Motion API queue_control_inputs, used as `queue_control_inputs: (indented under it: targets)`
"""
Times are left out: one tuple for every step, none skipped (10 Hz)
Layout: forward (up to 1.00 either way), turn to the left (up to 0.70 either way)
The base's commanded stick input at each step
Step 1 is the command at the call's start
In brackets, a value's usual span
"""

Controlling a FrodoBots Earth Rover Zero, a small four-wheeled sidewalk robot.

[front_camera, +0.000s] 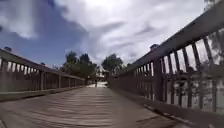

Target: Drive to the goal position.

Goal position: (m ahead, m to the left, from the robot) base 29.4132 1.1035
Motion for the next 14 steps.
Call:
queue_control_inputs:
  targets:
    - [0.85, 0.0]
    - [0.85, 0.0]
    - [0.85, 0.01]
    - [0.85, 0.34]
    - [0.85, 0.1]
    - [0.85, 0.0]
    - [0.85, 0.0]
    - [0.85, 0.0]
    - [0.85, 0.0]
    - [0.85, 0.0]
    - [0.85, 0.0]
    - [0.85, 0.0]
    - [0.85, 0.0]
    - [0.85, 0.0]
